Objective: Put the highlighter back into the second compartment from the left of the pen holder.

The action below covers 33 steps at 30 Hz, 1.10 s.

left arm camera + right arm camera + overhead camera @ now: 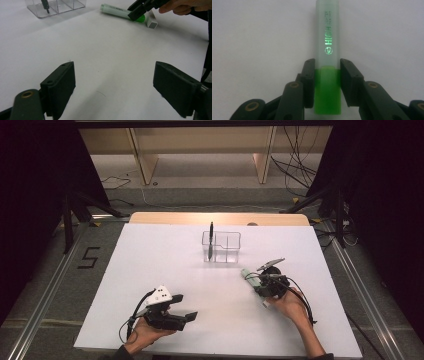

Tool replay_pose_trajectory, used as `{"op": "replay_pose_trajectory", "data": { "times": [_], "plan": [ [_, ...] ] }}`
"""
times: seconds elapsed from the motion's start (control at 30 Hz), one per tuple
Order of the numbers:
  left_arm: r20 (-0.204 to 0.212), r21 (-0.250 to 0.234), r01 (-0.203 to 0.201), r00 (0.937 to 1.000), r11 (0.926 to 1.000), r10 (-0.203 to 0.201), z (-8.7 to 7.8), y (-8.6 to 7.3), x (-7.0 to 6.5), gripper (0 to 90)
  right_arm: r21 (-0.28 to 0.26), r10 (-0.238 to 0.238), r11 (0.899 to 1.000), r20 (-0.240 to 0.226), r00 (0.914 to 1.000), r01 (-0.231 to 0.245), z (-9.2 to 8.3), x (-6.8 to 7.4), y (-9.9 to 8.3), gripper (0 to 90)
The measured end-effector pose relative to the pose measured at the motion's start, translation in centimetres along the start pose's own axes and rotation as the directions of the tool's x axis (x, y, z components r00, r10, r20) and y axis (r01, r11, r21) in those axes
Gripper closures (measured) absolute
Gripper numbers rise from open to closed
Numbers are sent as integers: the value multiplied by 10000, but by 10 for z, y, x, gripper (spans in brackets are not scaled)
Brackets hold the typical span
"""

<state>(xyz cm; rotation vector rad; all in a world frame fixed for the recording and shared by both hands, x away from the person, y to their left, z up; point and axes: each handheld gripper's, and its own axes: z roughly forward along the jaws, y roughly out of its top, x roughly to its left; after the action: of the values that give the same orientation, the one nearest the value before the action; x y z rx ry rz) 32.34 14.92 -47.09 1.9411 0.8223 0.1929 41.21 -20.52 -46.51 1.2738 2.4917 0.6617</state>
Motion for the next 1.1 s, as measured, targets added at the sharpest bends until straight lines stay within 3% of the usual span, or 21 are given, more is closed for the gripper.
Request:
{"op": "replay_pose_trajectory", "data": {
  "times": [0.13,0.17,0.27,0.43,0.6,0.77,0.87,0.93,1.1],
  "plan": [
    [-7,-4,-5,10000,10000,5,0,0,0,180,-693,-287,9972,173,9994,298,-7,5,3,675],
    [-8,1,-6,10000,10000,6,0,0,0,180,-1078,-337,9936,103,9994,346,-13,7,4,675],
    [-20,5,-7,10000,10000,7,0,0,0,180,-1404,-314,9896,31,9995,315,-19,9,6,675],
    [-113,-28,101,9999,9999,-101,0,0,0,179,-2229,-510,9740,-399,9979,408,-30,20,10,676],
    [-155,-85,110,9998,9999,-111,-1,0,0,180,-2490,-584,9675,-546,9968,431,-33,25,9,675],
    [-226,-110,261,9994,9996,-264,-1,1,0,179,-2961,-1013,9520,-665,9926,774,-37,40,5,676],
    [-71,-285,684,9976,9972,-686,0,4,1,179,-3087,-1192,9467,-717,9903,916,-38,46,3,675],
    [260,-426,1244,9920,9913,-1233,1,5,0,180,-3237,-1290,9412,-788,9885,970,-39,52,1,676],
    [661,-615,1614,9853,9850,-1574,6,14,-10,180,-3733,-1551,9211,-905,9837,1109,-42,68,-8,675]
  ]
}}
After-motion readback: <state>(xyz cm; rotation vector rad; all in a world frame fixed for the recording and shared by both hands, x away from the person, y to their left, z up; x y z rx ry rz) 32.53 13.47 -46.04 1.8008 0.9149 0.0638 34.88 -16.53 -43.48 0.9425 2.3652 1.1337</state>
